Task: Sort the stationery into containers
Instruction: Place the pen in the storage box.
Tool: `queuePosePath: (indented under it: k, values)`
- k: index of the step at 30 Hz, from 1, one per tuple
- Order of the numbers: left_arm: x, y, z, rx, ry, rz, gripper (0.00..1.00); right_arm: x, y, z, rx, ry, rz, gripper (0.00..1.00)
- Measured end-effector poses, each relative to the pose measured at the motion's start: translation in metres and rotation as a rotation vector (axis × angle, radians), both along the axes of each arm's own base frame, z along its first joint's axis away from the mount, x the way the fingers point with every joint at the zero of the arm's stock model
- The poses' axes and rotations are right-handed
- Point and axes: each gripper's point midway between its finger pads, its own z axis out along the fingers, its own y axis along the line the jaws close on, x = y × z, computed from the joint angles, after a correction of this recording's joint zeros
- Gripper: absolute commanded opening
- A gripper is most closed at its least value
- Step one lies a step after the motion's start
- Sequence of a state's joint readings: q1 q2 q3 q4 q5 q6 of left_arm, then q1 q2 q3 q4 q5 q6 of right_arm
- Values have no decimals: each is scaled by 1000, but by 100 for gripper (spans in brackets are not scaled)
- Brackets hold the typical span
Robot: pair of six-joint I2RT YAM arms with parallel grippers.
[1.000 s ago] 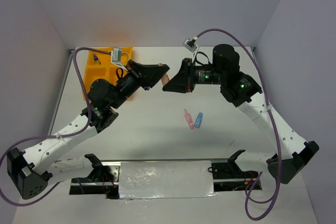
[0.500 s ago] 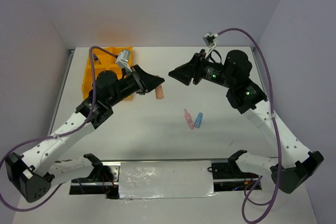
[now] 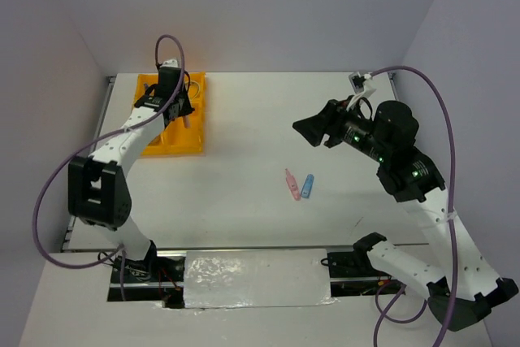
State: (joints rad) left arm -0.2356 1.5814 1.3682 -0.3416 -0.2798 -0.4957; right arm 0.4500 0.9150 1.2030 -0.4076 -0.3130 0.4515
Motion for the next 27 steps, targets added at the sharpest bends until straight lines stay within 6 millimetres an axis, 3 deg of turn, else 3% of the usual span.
queuePosePath:
  k: [2,5,8,15,21,24,27]
  values:
    - [10,15,-34,53,85,17,0,-8,-5,-2,-14,1,-5,66]
    - [22,29,-57,96,154,23,0,-17,-11,-4,-34,0,-4,66]
    - [35,36,-54,111,145,25,0,-25,-15,-10,-54,3,-1,66]
    - [39,37,-53,116,130,22,6,-35,-22,-29,-106,43,4,66]
    - [39,38,-77,126,174,24,37,-38,-25,-38,-139,63,4,67]
    - [36,38,-89,132,207,22,62,-39,-26,-38,-142,64,7,64]
    - [35,39,-95,135,220,29,76,-41,-24,-39,-141,66,16,65]
